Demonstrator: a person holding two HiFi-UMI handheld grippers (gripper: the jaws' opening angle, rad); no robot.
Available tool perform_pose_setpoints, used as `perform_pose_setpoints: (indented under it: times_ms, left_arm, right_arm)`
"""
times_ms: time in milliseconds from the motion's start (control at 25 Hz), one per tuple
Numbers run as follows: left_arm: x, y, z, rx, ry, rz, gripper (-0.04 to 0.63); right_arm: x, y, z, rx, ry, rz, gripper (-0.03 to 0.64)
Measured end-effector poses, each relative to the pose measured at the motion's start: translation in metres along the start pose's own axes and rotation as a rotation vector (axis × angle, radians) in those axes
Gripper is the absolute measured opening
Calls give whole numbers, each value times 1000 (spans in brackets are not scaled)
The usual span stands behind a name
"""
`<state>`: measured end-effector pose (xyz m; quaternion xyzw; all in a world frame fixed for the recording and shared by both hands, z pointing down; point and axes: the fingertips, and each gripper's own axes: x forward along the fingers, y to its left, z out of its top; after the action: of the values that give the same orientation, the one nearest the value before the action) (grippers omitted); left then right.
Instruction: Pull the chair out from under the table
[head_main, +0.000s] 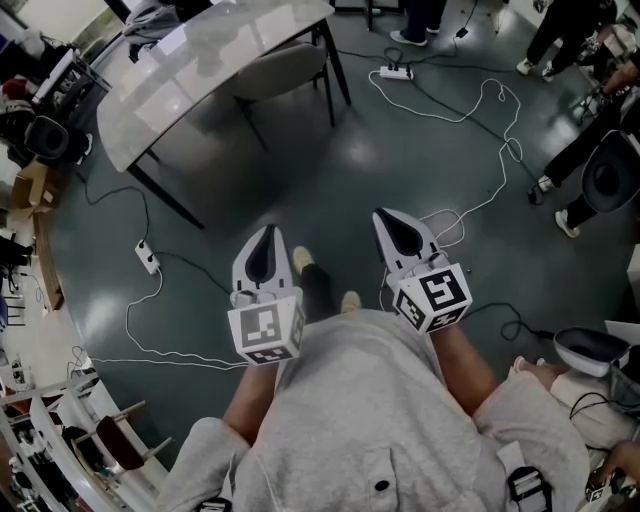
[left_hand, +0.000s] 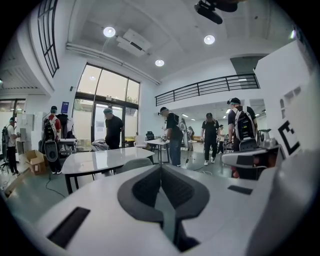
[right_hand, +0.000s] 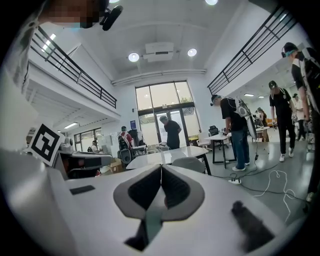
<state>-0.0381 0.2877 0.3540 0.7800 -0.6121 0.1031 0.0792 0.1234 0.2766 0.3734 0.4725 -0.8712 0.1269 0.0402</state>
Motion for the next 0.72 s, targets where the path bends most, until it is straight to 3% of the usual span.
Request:
perform_pose_setpoints:
  times_ms: [720]
  left_arm:
    - [52, -9, 16, 19, 3, -48, 15]
  right_arm:
    - [27, -33, 16, -27, -3, -16, 25]
